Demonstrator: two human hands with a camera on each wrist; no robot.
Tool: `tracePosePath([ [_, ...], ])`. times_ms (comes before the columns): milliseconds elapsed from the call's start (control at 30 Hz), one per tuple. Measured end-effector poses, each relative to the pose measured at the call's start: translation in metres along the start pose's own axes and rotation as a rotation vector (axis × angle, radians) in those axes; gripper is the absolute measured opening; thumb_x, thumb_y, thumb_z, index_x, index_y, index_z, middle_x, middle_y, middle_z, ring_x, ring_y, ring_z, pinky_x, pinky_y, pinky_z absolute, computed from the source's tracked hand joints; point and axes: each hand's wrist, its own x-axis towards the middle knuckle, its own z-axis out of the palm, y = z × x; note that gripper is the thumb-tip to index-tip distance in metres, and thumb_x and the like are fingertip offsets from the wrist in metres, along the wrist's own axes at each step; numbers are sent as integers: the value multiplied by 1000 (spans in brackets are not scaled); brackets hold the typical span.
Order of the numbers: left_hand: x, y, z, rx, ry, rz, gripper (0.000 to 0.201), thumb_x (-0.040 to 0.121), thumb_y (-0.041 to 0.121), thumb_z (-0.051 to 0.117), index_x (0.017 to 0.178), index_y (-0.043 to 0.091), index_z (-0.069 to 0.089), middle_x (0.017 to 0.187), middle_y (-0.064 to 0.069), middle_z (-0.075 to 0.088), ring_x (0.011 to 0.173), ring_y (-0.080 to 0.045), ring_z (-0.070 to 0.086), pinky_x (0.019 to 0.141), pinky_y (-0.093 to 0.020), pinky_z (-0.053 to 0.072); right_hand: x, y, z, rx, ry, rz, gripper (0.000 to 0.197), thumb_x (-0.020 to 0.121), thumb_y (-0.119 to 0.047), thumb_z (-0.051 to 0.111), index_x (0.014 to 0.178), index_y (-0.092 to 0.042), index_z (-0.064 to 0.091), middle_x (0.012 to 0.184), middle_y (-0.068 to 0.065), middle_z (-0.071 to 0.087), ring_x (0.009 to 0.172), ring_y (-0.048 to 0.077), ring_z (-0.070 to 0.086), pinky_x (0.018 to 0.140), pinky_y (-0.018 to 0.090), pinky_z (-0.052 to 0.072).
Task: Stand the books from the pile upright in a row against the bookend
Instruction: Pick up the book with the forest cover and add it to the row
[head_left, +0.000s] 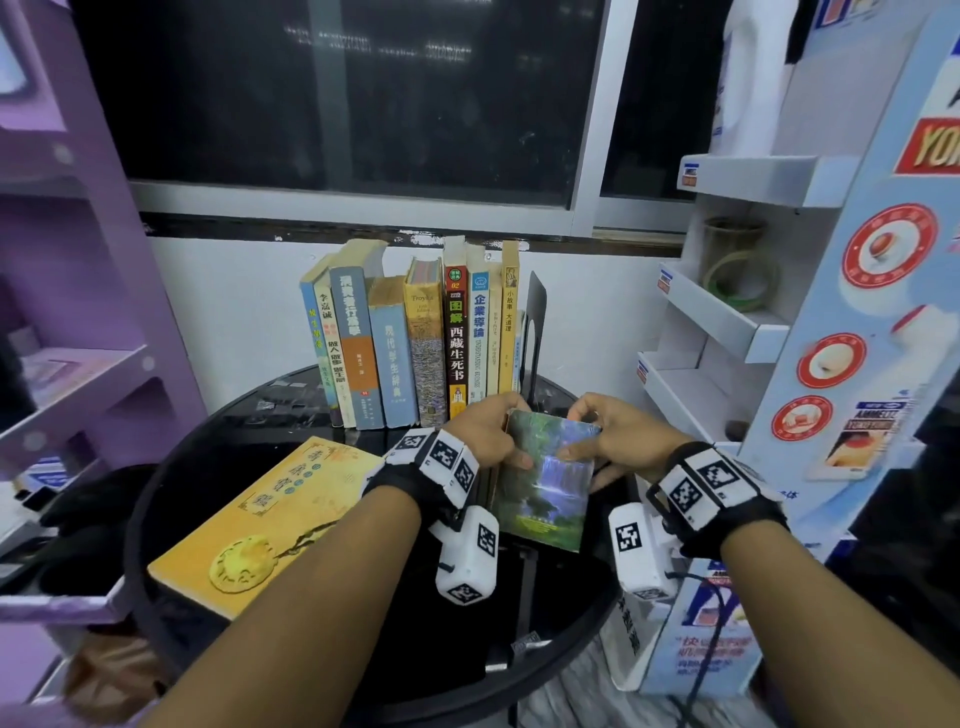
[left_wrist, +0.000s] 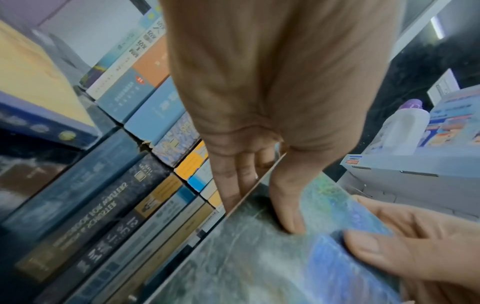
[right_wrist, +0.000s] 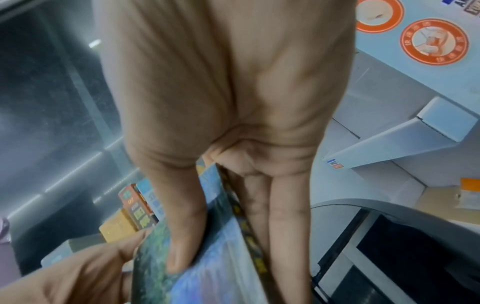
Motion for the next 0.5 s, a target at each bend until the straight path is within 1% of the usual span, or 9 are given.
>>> tracePosePath([
  [67,4,3,-4,7,56,18,42,75,2,77,101,20,49,111,-13,64,105,-31,61,91,-49,52,-2,-5,-2,63,-31,-17,22,87,1,66,100,-10,51,104,5,57,62,20,67,49,32,59],
  [133,8,7,-8,20,96,44,42,75,2,76,100,21,48,110,-15,63,104,-33,61,89,-50,53,-2,-9,-4,76,-29,-58,16,91,0,62,99,-11,57,97,9,65,62,19,70,57,35,61],
  [200,12,11,-12,56,149,69,42,76,5,76,103,21,49,109,-11,62,103,-30,61,88,-47,54,2,-12,-5,25,56,-105,12,91,-4,64,96,-15,62,93,13,71,70,25,73,68,46,61],
  [233,14,14,-15,81,174,76,42,77,7,76,108,20,50,110,-9,61,103,-28,61,88,-44,54,4,-14,-6,-4,103,-128,10,90,-8,66,95,-16,64,92,14,72,74,30,73,71,51,60],
  [267,17,17,-18,105,189,86,45,78,10,75,114,19,51,111,-7,60,102,-26,60,89,-41,53,6,-15,-6,-24,145,-139,9,89,-10,68,95,-17,65,91,14,74,76,34,73,72,53,59],
  [333,21,24,-26,175,213,118,50,81,16,74,124,19,50,113,-2,57,102,-21,58,90,-35,50,9,-17,-6,-47,213,-142,8,88,-12,69,93,-18,66,88,15,74,76,35,73,69,53,60],
  [367,23,28,-31,223,243,148,49,82,19,73,125,20,50,114,1,57,103,-18,56,90,-33,49,11,-18,-7,-59,246,-141,8,87,-12,69,92,-19,66,87,16,74,75,33,73,67,51,60],
  [433,27,34,-42,298,336,231,42,84,18,70,122,21,53,114,5,59,105,-14,56,92,-31,47,16,-19,-7,-92,313,-140,9,86,-12,69,89,-20,67,86,13,73,73,30,72,66,48,61],
  [500,31,40,-52,329,452,330,36,85,16,66,120,21,56,113,7,61,106,-13,57,95,-31,47,20,-21,-7,-141,374,-139,8,86,-14,68,87,-22,67,87,11,72,72,30,71,70,43,60],
])
